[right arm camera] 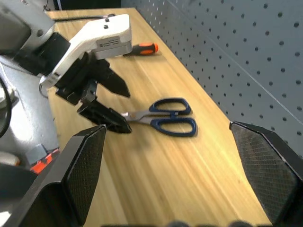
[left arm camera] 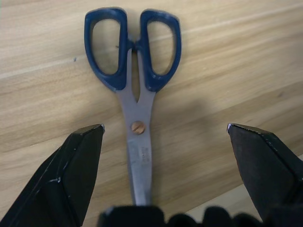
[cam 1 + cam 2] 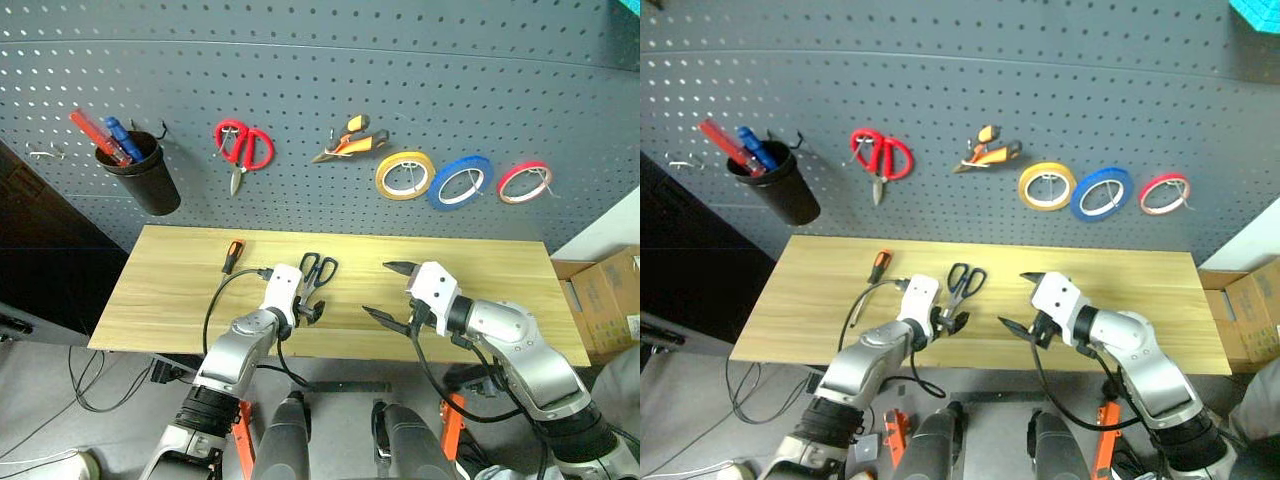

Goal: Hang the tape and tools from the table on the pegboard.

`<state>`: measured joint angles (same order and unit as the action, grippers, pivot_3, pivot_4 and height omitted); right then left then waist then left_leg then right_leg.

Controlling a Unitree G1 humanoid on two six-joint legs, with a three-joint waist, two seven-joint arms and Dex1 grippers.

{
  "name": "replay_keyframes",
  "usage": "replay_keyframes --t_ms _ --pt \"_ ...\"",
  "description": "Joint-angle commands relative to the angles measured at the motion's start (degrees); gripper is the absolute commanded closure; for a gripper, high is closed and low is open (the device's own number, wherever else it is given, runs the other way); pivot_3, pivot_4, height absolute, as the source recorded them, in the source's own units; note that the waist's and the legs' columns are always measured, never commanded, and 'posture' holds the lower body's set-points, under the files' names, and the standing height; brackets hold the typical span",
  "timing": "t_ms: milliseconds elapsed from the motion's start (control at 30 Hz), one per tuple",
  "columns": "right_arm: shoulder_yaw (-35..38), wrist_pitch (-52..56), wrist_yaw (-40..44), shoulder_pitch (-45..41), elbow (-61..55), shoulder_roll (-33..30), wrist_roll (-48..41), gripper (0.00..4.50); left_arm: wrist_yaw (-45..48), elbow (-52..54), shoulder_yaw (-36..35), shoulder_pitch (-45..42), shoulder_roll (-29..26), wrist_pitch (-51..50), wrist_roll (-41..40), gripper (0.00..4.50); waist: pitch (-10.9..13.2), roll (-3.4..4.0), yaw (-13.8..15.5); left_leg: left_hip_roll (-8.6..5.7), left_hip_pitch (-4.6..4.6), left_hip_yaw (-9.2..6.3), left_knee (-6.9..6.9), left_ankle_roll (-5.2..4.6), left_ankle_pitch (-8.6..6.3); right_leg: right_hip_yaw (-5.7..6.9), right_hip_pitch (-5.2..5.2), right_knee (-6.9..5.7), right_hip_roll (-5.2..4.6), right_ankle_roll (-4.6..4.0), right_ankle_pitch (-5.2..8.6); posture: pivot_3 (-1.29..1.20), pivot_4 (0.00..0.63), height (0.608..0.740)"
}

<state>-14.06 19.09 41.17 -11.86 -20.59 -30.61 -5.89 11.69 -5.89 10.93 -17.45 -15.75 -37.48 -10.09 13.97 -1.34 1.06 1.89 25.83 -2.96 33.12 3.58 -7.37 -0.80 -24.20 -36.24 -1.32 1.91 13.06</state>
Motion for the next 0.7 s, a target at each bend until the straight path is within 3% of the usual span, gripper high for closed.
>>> replay_keyframes --t_ms 33,333,500,600,700 --pt "2.0 0.2 0.7 0.2 -2.3 -0.8 -1.3 0.01 -3.0 -2.3 0.4 -1.0 -0.6 -0.8 5.0 0.00 0.0 0.00 -0.2 0.00 0.00 0.00 0.05 0.00 0.00 0.00 0.00 -0.04 0.01 0.00 0.00 0.01 0.237 0.740" --pt "0.3 -0.1 5.0 1.3 -3.0 -7.1 1.9 0.01 -0.2 -5.6 -0.6 -1.5 3.1 -7.4 4.5 0.00 0.0 -0.04 -0.7 -0.09 0.01 -0.02 0.81 -0.04 -0.09 -0.03 0.05 -0.68 -0.10 0.00 0.25 0.00 0.241 0.740" --pt "1.0 0.8 4.8 0.8 -3.2 -7.0 1.5 0.01 2.0 -6.7 -1.1 -2.0 4.9 -9.2 4.2 0.00 0.0 -0.03 -1.1 -0.09 -0.04 -0.02 0.88 -0.05 -0.09 -0.04 0.10 -0.74 -0.12 0.00 0.25 0.00 0.239 0.740" --pt "1.5 1.4 4.5 0.4 -3.2 -6.5 1.3 0.00 2.7 -7.7 -1.4 -2.8 4.9 -8.6 4.7 0.59 0.0 -0.03 -1.2 -0.09 -0.05 -0.02 0.88 -0.05 -0.09 -0.03 0.11 -0.76 -0.12 0.00 0.24 0.00 0.239 0.740" --pt "1.7 1.6 4.4 0.3 -2.8 -6.2 1.2 0.00 3.1 -10.7 -1.9 -4.7 4.4 -6.6 5.6 1.59 0.0 -0.03 -1.1 -0.09 -0.04 -0.03 0.87 -0.05 -0.09 -0.02 0.10 -0.76 -0.11 0.01 0.24 0.00 0.242 0.740"
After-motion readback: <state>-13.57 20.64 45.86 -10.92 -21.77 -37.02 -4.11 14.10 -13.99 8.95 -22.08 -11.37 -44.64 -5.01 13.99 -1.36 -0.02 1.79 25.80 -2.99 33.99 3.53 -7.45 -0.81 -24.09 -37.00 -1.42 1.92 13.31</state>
